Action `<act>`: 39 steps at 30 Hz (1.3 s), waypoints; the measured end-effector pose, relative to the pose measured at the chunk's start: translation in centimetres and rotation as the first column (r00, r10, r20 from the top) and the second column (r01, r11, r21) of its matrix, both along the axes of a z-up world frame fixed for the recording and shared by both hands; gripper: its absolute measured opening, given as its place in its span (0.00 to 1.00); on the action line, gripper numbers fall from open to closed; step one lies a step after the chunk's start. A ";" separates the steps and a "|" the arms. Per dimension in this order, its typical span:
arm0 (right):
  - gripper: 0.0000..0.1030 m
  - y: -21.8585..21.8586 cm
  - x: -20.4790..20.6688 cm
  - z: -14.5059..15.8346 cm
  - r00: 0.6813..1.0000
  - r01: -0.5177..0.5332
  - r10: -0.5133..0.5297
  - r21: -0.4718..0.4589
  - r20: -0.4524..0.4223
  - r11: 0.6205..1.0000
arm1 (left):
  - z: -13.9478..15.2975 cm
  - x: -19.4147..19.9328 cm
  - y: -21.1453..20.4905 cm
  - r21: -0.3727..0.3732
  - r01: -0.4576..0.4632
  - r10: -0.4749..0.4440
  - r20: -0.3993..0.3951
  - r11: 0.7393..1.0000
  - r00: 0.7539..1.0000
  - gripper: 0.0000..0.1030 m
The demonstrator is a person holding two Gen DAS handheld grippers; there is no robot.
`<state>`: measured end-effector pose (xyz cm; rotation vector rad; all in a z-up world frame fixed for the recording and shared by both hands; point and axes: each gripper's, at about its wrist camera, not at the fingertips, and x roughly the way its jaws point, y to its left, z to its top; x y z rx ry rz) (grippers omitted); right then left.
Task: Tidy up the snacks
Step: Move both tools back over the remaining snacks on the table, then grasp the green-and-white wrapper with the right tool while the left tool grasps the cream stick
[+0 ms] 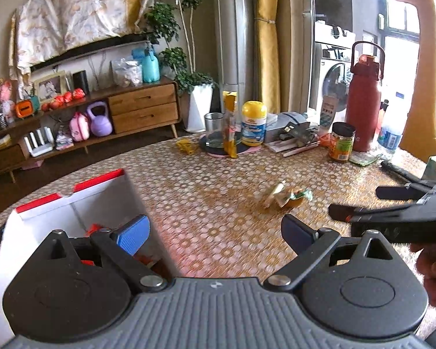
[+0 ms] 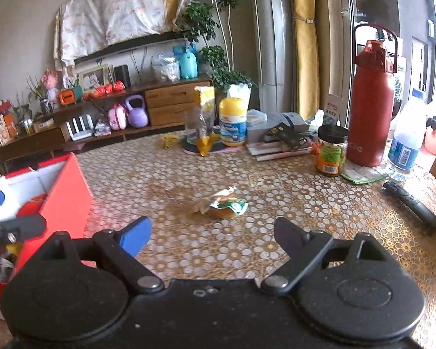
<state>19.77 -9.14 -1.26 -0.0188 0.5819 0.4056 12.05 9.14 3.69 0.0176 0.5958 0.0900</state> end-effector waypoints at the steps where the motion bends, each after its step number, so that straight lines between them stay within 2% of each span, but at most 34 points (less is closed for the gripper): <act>1: 0.89 -0.1 0.4 -0.2 1.000 -0.002 0.002 -0.005 -0.003 1.000 | 0.1 0.7 -0.1 -0.013 0.004 -0.004 -0.006 1.000 1.000 0.95; 3: 0.89 -0.3 1.3 -0.7 1.000 -0.006 0.006 -0.016 -0.008 1.000 | 0.2 1.9 -0.5 -0.031 0.017 -0.017 -0.014 0.999 1.000 0.95; 7: 0.89 -0.4 2.8 -1.4 1.000 -0.015 0.014 -0.031 -0.018 0.999 | 0.2 4.2 -1.7 -0.005 0.051 -0.051 -0.030 0.999 0.998 0.95; 11: 0.89 -0.3 4.0 -1.9 0.999 -0.027 0.026 -0.041 -0.023 0.999 | -0.1 6.5 -2.2 -0.038 0.087 -0.089 -0.061 0.995 0.994 0.95; 20: 0.89 0.6 6.5 -3.3 0.997 -0.065 0.064 -0.062 -0.033 0.996 | -1.5 11.7 -1.6 -0.112 0.045 -0.065 -0.178 0.993 0.982 0.95; 27: 0.89 1.9 9.1 -4.3 0.994 -0.102 0.099 -0.081 -0.040 0.991 | -2.6 15.2 -1.4 -0.110 0.043 -0.067 -0.229 0.993 0.971 0.95; 39: 0.84 4.4 12.6 -6.5 0.986 -0.160 0.152 -0.140 -0.072 0.977 | -3.9 17.1 -0.2 -0.120 0.017 -0.047 -0.254 0.993 0.966 0.95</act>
